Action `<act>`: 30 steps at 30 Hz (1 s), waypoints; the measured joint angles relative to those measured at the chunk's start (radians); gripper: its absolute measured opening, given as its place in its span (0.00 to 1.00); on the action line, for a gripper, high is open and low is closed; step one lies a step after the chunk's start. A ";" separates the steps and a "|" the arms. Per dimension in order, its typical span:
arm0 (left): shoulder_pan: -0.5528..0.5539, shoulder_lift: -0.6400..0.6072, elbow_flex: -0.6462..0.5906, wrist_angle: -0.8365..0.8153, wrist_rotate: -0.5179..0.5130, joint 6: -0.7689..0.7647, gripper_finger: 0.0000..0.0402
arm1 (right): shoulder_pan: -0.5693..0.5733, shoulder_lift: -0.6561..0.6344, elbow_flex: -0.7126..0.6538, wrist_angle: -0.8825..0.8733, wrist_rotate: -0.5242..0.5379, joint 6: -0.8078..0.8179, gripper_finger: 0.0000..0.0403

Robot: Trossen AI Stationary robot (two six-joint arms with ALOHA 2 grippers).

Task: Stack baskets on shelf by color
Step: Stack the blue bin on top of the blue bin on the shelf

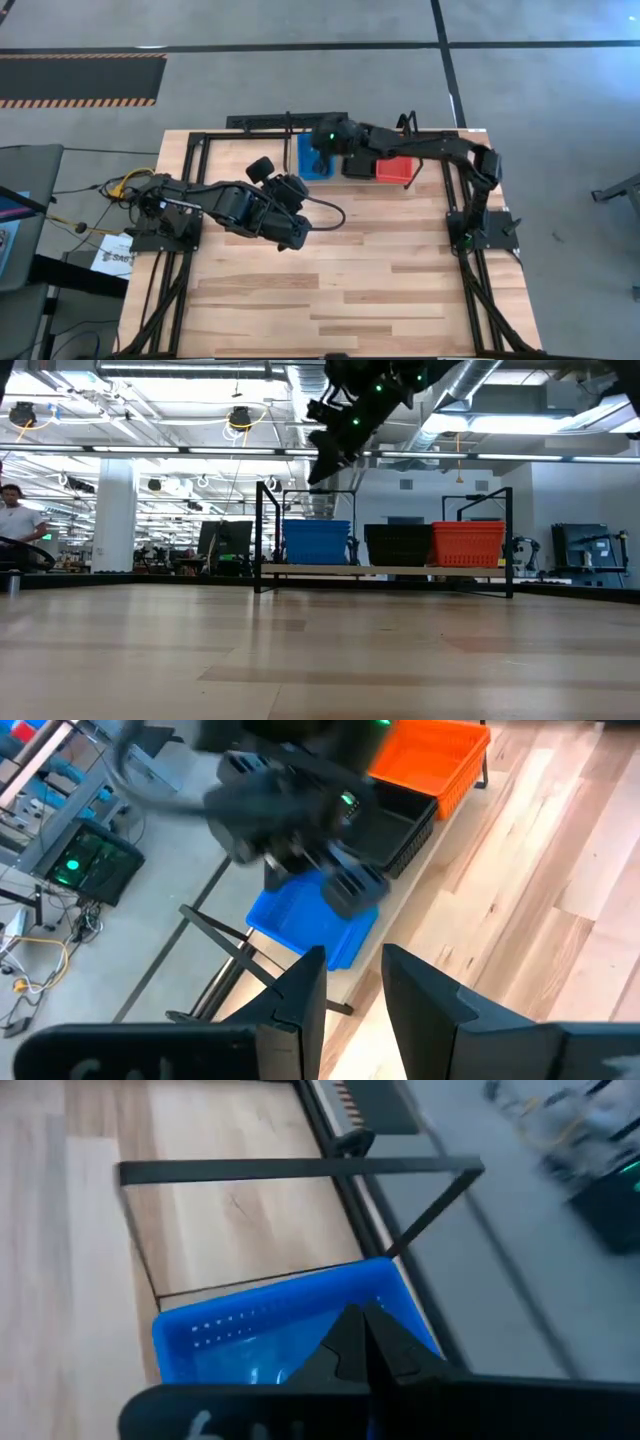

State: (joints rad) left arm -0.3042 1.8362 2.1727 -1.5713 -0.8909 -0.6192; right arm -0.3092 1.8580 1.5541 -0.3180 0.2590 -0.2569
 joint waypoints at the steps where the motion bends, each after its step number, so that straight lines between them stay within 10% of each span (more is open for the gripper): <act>1: 0.000 0.000 0.000 0.001 0.004 -0.002 0.22 | -0.020 0.000 0.003 -0.010 -0.035 0.014 0.00; 10: 0.000 0.000 0.000 0.001 0.022 -0.011 0.22 | -0.174 0.010 0.003 -0.048 -0.516 0.166 0.00; 19: 0.000 0.000 0.000 0.000 0.022 -0.006 0.22 | -0.148 0.010 0.003 -0.155 -0.634 0.154 0.00; 30: 0.000 0.000 0.000 0.000 0.021 -0.010 0.22 | -0.045 0.026 0.003 -0.200 -0.300 0.021 0.00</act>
State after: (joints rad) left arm -0.3042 1.8362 2.1727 -1.5708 -0.8700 -0.6296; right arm -0.3540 1.8843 1.5574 -0.5184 -0.0414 -0.2355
